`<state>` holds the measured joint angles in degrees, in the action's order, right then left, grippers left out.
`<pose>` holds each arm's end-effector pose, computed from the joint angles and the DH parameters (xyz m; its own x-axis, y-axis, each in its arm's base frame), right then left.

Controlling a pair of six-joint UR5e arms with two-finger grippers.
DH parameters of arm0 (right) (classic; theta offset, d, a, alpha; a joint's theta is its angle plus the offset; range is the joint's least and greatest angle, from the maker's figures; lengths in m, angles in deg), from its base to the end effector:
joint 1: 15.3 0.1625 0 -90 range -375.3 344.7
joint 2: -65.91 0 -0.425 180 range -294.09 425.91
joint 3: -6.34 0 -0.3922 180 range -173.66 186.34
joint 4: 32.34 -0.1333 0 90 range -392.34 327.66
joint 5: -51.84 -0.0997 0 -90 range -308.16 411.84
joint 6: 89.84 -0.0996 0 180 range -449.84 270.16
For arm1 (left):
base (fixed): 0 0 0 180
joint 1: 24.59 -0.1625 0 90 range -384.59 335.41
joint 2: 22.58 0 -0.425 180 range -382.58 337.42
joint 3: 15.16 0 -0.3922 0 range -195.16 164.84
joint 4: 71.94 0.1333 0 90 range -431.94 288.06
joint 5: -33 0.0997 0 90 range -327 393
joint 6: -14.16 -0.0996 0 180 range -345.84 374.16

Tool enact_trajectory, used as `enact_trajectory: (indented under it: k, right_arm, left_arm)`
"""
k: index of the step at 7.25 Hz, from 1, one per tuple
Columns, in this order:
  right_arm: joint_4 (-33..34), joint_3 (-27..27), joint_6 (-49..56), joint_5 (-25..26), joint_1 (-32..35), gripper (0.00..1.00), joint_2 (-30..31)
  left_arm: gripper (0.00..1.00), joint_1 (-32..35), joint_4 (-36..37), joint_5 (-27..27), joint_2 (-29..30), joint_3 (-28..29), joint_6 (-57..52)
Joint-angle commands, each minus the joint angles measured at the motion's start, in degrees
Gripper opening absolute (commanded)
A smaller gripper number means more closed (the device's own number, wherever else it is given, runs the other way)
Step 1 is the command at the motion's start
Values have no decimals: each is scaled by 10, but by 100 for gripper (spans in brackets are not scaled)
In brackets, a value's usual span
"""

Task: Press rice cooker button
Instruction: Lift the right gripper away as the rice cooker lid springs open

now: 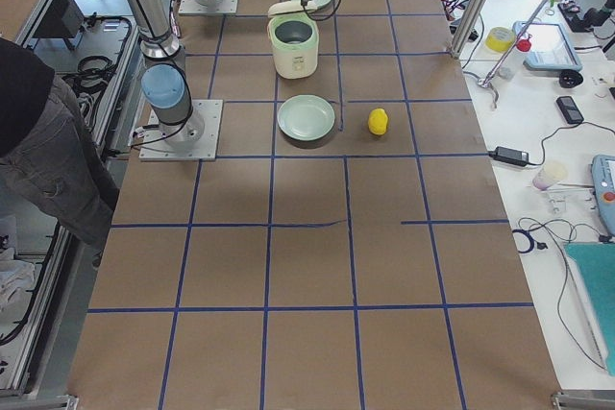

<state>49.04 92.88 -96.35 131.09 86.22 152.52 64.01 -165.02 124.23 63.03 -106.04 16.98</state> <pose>0.2489 -0.4609 0.4756 -0.9843 -0.0581 -0.1664 -0.0864 0.9819 0.1686 -0.1199 -0.4624 0.5114 -0.9971 -0.0737 -0.0211 -0.0736 0.9973 -0.0086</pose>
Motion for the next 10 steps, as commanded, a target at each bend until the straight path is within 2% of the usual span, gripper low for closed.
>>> enact_trajectory:
  k: [1, 3, 4, 6, 10]
  right_arm:
    - [2, -49, -3, 6, -12, 43, 0]
    - [4, -60, -2, 17, -57, 100, 0]
    - [3, -60, 5, 62, -75, 100, 0]
    - [7, -57, 10, 104, -84, 100, 0]
    - [4, -34, 11, 101, -151, 100, -1]
  left_arm:
    - [100, 0, 0, 0, 0, 0, 0]
    - [100, 0, 0, 0, 0, 0, 0]
    - [100, 0, 0, 0, 0, 0, 0]
    - [100, 0, 0, 0, 0, 0, 0]
    - [100, 0, 0, 0, 0, 0, 0]
